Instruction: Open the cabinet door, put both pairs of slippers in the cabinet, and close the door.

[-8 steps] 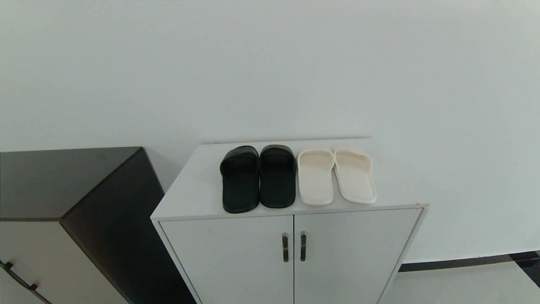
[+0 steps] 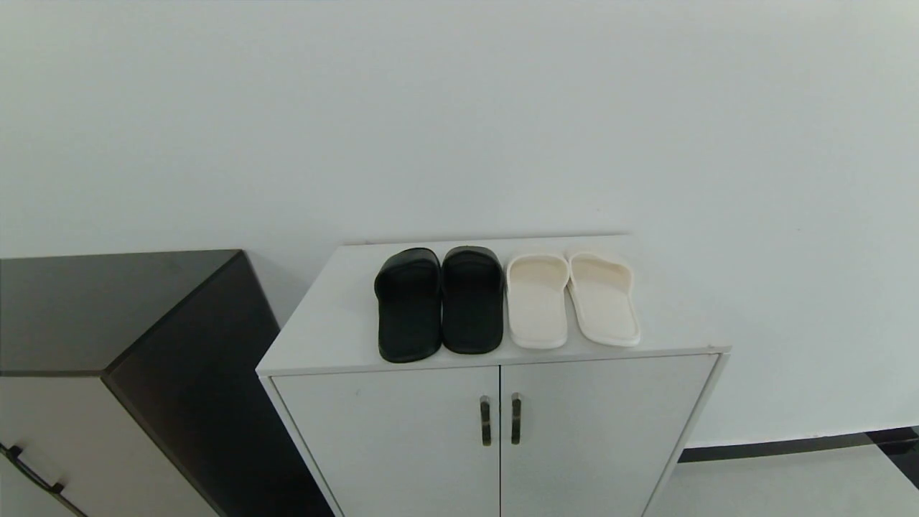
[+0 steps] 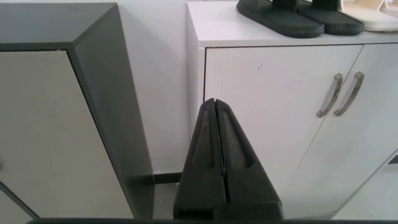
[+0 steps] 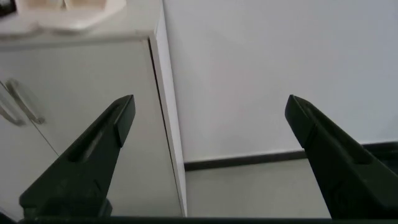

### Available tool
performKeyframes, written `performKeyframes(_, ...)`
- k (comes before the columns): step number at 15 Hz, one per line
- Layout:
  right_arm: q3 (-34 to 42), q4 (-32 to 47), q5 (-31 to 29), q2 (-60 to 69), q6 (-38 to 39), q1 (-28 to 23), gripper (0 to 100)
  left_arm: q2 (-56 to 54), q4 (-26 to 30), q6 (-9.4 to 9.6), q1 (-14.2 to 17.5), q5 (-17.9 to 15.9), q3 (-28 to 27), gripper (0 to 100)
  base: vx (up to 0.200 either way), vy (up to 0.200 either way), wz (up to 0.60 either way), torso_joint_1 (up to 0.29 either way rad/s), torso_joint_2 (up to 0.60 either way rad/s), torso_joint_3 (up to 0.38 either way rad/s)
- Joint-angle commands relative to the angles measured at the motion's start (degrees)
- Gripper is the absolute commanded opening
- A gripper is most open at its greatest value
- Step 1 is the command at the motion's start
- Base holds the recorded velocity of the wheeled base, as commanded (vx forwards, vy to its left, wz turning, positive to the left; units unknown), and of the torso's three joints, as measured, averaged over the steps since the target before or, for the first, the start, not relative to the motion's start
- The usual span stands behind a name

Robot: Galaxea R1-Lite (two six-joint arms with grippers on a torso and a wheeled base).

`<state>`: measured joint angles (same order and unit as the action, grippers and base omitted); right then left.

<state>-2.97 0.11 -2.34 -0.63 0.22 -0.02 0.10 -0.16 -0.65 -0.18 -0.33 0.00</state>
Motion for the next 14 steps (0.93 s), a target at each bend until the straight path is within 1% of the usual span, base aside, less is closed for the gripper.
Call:
performKeyframes(1,-27.4,6.3,0.9,-14.7,10.2,-0.1,100,0.0,0.0,0.12,0.0,0.0,0.0,0,0.000,0.000,0.00,0.000,0.00,0.000)
performKeyframes(2,-30.9,11.2,6.5,-20.9,6.7,0.2,100,0.0,0.0,0.38,0.0,-0.1,0.0,0,0.000,0.000,0.00,0.000,0.00,0.000)
performKeyframes(3,-30.1,12.5,12.5,-26.3,2.9,0.1,100,0.0,0.0,0.47,0.0,-0.1,0.0,0,0.000,0.000,0.00,0.000,0.00,0.000)
performKeyframes(4,-29.0,11.6,16.6,-32.9,1.8,0.5,100,0.0,0.0,0.56,0.0,-0.1,0.0,0,0.000,0.000,0.00,0.000,0.00,0.000)
performKeyframes(5,-29.1,7.7,17.7,-38.7,2.2,1.7,100,0.0,0.0,0.65,0.0,-0.1,0.0,0,0.000,0.000,0.00,0.000,0.00,0.000)
performKeyframes(6,-28.8,1.5,17.5,-45.1,2.6,4.9,100,0.0,0.0,0.65,0.0,-0.1,0.0,0,0.000,0.000,0.00,0.000,0.00,0.000)
performKeyframes(7,-28.9,-4.0,16.1,-50.4,3.8,8.7,100,0.0,0.0,0.91,0.0,-0.2,0.0,0,0.000,0.000,0.00,0.000,0.00,0.000)
performKeyframes(8,-29.4,-8.8,12.0,-55.5,5.4,13.6,100,0.0,0.0,1.53,0.0,-0.2,0.0,0,0.000,0.000,0.00,0.000,0.00,0.000)
performKeyframes(9,-30.2,-14.3,4.4,-61.1,7.1,20.9,100,0.0,0.1,1.70,0.0,-0.3,0.0,0,0.000,0.000,0.00,0.000,0.00,0.000)
performKeyframes(10,-30.8,-17.3,0.1,-63.7,8.5,25.2,100,0.0,0.1,1.70,0.0,-0.3,0.0,0,0.000,0.000,0.00,0.000,0.00,0.000)
performKeyframes(11,-33.6,-21.3,-6.8,-68.9,11.7,31.6,100,0.0,0.1,1.70,0.0,-0.3,0.0,0,0.000,0.000,0.00,0.000,0.00,0.000)
performKeyframes(12,-38.0,-21.3,-10.8,-73.1,12.6,34.5,100,0.0,0.1,1.70,0.0,-0.3,0.0,0,0.000,0.000,0.00,0.000,0.00,0.000)
performKeyframes(14,-45.3,-19.8,-14.3,-79.8,12.8,36.1,100,0.0,0.1,1.70,0.0,-0.3,0.0,0,0.000,0.000,0.00,0.000,0.00,0.000)
